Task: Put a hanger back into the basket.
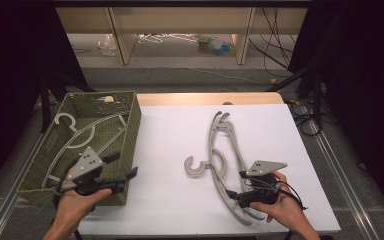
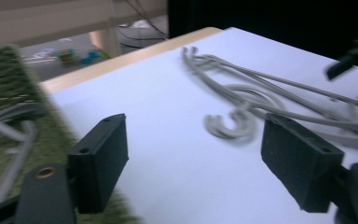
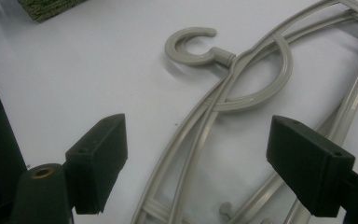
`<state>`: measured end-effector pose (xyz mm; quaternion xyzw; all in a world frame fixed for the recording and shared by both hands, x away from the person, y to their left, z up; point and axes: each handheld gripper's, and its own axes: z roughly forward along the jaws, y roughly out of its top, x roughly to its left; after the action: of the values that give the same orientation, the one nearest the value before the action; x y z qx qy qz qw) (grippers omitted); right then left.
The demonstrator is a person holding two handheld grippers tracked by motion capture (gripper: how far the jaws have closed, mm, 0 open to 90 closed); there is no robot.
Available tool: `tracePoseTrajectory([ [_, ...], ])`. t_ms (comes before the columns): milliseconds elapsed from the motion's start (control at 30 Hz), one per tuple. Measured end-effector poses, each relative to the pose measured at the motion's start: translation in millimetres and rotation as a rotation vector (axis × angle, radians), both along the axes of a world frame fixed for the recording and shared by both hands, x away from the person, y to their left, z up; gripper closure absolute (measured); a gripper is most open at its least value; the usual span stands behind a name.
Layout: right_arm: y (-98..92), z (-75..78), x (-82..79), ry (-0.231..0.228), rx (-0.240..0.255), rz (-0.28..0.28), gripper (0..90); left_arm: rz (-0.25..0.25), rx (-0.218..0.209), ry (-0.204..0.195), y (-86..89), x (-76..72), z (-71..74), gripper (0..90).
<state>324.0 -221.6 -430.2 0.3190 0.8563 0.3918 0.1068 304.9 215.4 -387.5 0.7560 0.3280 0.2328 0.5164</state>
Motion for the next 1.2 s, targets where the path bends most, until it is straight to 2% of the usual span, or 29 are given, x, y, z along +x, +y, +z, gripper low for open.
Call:
tracePoseTrajectory([
  [100, -0.8, 0.0, 0.3, -0.003, 0.006, -0.003, 21.4, -0.038, 0.018, 0.011, -15.9, -9.1, -6.7, 21.0],
  [333, -0.9, -2.2, 1.2, -0.011, 0.007, -0.003, 21.5, -0.074, -0.041, -0.003, -33.9, -17.8, -18.5, 19.0],
  [400, -0.7, -2.6, 1.3, -0.011, 0.011, 0.005, 21.4, -0.074, -0.034, -0.028, -36.2, -19.3, -21.3, 19.0],
  [467, -0.7, -2.9, 1.2, -0.012, 0.012, 0.006, 21.4, -0.073, -0.055, -0.027, -38.7, -20.8, -25.2, 18.9],
  [600, -0.3, -3.4, 0.4, -0.007, 0.004, 0.0, 21.4, -0.079, -0.053, -0.031, -43.1, -22.4, -35.1, 18.6],
  [633, -0.2, -3.4, 0.3, -0.007, 0.003, 0.0, 21.4, -0.078, -0.027, -0.041, -44.0, -22.7, -37.5, 18.4],
  [733, 0.2, -4.1, 0.2, -0.002, 0.001, 0.001, 21.3, -0.075, -0.053, -0.01, -47.8, -23.1, -42.9, 18.2],
  [800, 0.5, -4.7, -0.3, -0.004, 0.0, -0.003, 21.3, -0.075, -0.04, -0.004, -49.5, -24.1, -43.8, 18.0],
  [833, 0.5, -4.7, -0.5, -0.007, -0.002, -0.005, 21.3, -0.077, -0.059, 0.004, -51.2, -24.7, -44.8, 18.0],
  [900, 0.3, -4.6, -0.7, -0.009, -0.003, -0.006, 21.2, -0.073, -0.043, -0.013, -52.4, -25.9, -44.5, 17.9],
  [933, 0.2, -4.5, -0.6, -0.008, -0.004, -0.006, 21.1, -0.069, -0.036, -0.008, -52.4, -26.7, -44.2, 17.9],
  [1000, 0.2, -4.7, -0.3, -0.009, -0.003, -0.003, 20.9, -0.068, -0.048, -0.01, -52.7, -27.0, -45.1, 17.9],
  [1100, 1.4, -5.0, 0.1, -0.014, -0.008, 0.009, 20.9, -0.065, -0.03, -0.019, -50.9, -26.9, -45.2, 17.9],
  [1133, 1.8, -4.9, -0.3, -0.011, -0.008, 0.008, 20.9, -0.055, -0.037, -0.01, -51.3, -27.2, -45.7, 17.9],
  [1200, 2.5, -4.9, -0.7, -0.007, -0.008, 0.009, 20.8, -0.054, -0.032, -0.015, -51.7, -26.9, -45.6, 18.1],
])
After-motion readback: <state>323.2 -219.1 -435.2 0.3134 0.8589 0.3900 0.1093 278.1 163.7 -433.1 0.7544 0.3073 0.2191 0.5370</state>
